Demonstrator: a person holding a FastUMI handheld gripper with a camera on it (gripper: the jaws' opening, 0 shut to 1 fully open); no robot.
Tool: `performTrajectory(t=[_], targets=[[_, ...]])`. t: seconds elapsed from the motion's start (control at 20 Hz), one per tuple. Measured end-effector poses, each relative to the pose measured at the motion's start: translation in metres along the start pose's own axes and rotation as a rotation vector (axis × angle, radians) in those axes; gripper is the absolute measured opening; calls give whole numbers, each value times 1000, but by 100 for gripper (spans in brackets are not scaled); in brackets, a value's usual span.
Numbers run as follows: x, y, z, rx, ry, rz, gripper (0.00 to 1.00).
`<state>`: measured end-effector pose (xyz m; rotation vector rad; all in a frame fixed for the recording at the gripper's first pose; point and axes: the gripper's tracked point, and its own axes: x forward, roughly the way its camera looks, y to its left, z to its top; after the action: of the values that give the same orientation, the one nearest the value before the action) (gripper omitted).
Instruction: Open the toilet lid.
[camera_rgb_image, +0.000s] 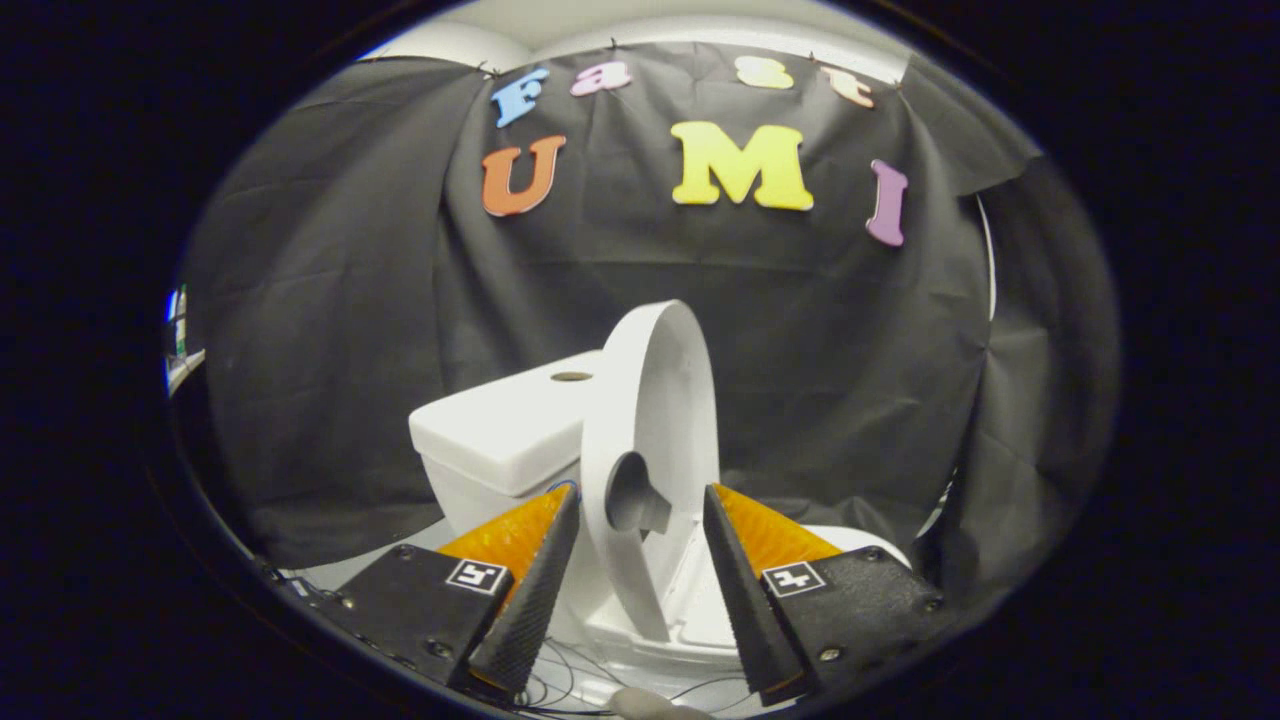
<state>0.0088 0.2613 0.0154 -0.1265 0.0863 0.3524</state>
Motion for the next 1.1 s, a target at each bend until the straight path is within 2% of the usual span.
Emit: performTrajectory(t=[0.15,0.25,0.45,0.6,0.75,0.95,1.1], targets=[[-37,-18,17,47,-111,30,85],[-57,-53,23,92,-151,-12,100],[-90,-123,32,112,-210,-119,100],[-107,-168,23,87,-227,-167,100],[-117,-216,-1,76,-217,-247,100],[-116,-252,-40,158,-173,-284,100],[-114,-273,-67,172,-137,-323,100]])
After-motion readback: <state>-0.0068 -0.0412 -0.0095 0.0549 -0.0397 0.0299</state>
